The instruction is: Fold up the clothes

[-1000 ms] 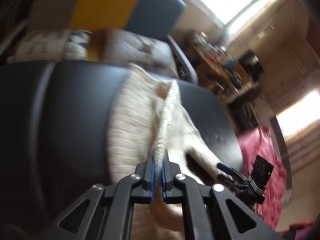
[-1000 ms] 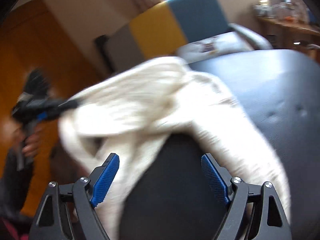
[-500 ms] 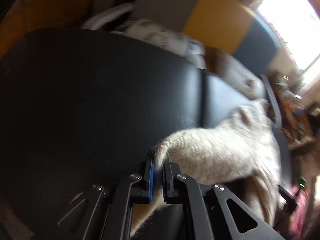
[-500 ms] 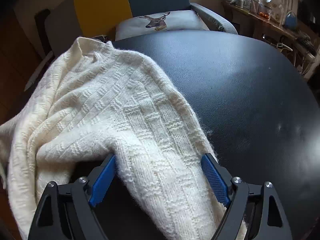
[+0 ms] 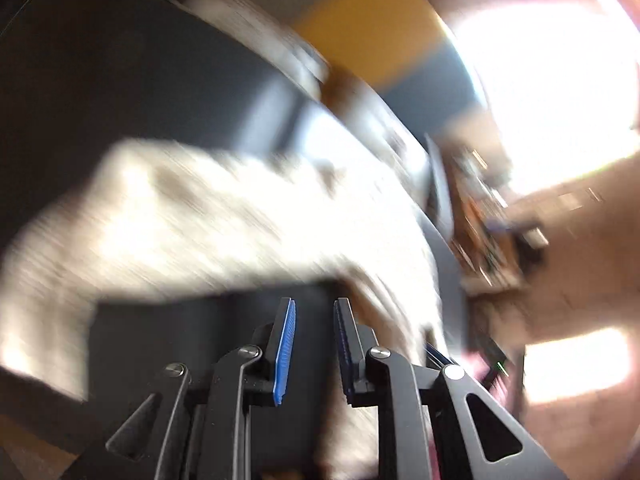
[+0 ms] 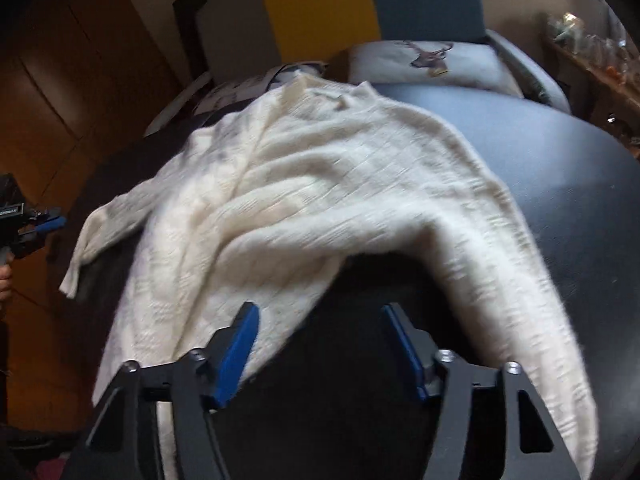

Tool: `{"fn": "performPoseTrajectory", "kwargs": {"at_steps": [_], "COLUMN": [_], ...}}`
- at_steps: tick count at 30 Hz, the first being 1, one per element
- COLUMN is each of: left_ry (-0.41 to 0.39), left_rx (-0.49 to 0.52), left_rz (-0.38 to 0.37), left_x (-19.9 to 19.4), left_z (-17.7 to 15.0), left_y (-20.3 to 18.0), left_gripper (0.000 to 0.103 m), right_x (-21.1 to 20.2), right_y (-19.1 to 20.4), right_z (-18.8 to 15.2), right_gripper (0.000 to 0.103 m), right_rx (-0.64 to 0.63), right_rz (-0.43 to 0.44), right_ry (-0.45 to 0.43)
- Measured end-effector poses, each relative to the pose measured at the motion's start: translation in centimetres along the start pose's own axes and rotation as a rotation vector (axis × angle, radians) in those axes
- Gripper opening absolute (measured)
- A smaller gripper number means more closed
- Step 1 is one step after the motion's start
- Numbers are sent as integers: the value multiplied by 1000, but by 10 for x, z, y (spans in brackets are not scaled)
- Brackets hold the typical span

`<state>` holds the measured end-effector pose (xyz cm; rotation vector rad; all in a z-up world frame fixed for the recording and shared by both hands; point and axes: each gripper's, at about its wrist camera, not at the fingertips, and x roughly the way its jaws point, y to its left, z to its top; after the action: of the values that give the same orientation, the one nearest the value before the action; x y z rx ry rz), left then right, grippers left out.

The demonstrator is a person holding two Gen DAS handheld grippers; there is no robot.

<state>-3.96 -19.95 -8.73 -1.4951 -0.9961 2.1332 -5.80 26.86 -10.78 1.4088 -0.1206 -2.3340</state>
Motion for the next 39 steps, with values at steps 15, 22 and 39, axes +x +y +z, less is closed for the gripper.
{"fn": "performPoseTrajectory", "kwargs": {"at_steps": [15,22,39], "left_ry": [192,187,-81], "left_rx": [22,-6,11], "left_rz": [-50,-129,-76], "left_x": [145,166,35], "left_z": [-55,-56,-31], "left_y": [-83,-79,-5], "left_gripper": [41,22,10], "right_x": [38,42,21], "right_y": [17,24,72], "right_z": [-26,-31,-23], "right_gripper": [62,72,11], "right_rx": [233,216,-120], "right_rz": [259,316,-60], "right_ry": [-32,-72,-50]}}
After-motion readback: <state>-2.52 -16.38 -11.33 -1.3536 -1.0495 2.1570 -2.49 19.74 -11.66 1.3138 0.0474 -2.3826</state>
